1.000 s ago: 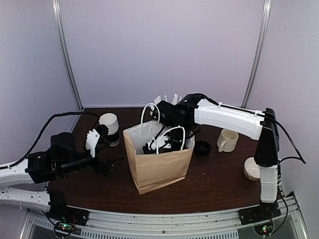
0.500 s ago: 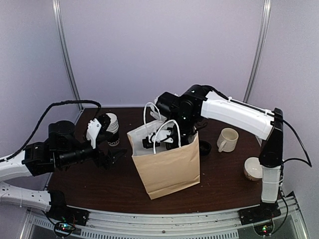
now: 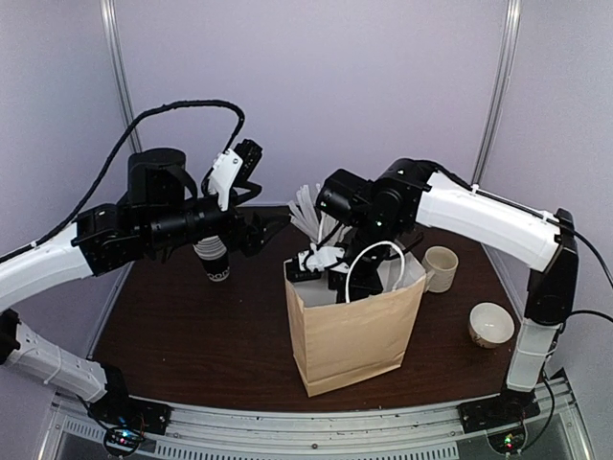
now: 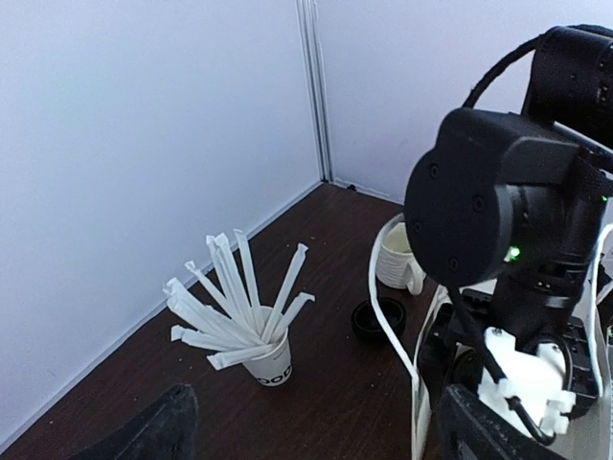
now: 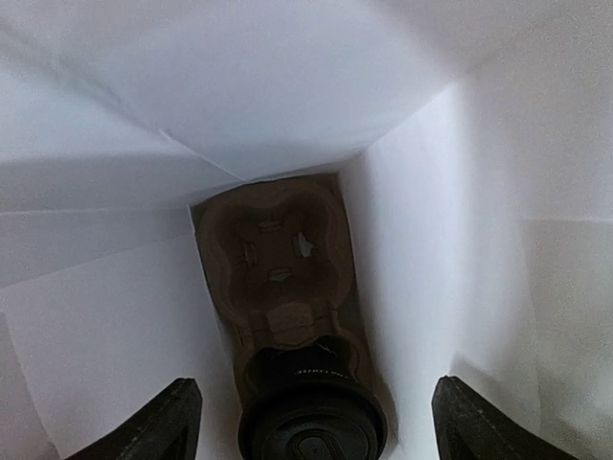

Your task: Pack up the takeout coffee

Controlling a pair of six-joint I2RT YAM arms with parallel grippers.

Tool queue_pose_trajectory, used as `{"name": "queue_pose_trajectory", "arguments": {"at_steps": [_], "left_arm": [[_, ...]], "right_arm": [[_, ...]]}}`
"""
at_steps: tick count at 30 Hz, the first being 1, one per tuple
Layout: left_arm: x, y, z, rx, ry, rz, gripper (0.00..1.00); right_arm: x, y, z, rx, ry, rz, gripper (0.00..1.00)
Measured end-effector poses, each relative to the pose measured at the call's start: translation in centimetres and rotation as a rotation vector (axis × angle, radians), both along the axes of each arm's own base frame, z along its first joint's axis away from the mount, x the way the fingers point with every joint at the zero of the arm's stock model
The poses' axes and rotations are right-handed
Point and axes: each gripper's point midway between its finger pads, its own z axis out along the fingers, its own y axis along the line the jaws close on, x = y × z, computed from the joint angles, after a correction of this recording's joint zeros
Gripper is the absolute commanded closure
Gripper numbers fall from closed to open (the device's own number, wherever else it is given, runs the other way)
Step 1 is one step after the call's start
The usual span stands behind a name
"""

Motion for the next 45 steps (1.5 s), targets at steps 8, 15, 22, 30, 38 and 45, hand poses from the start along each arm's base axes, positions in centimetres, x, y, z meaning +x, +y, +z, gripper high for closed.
{"name": "queue_pose_trajectory", "arguments": {"at_steps": [8,15,22,30,38,45], "left_arm": [[0.9,-2.8,-1.3,0.019,0.063,-0.090,0.13],[0.0,-2.5,-0.5,0.014,0.088,-0.119,0.19],[-1.9,-3.3,1.8,0.001,0.156,-0.226,0.24],[-3.6,-4.6,-2.9,0.074,0.347,-0.302,0.23],[-4.0,-4.8,-4.6,0.077,0.391,-0.311,0.21],[-7.3,-5.4,-6.1,0.089,0.414,-0.409,0.16]], "right_arm": [[-1.0,-1.2,3.5,0.079,-0.050,0.007,0.06],[-2.9,-2.7,9.0,0.226,-0.092,0.044,0.04],[-4.0,-4.8,13.1,0.322,-0.134,0.067,0.04],[-3.3,-9.0,16.0,0.407,-0.201,-0.022,0.04],[-2.0,-7.2,14.1,0.386,-0.129,-0.029,0.05],[-1.0,-7.1,13.9,0.390,-0.117,-0.050,0.05]]}}
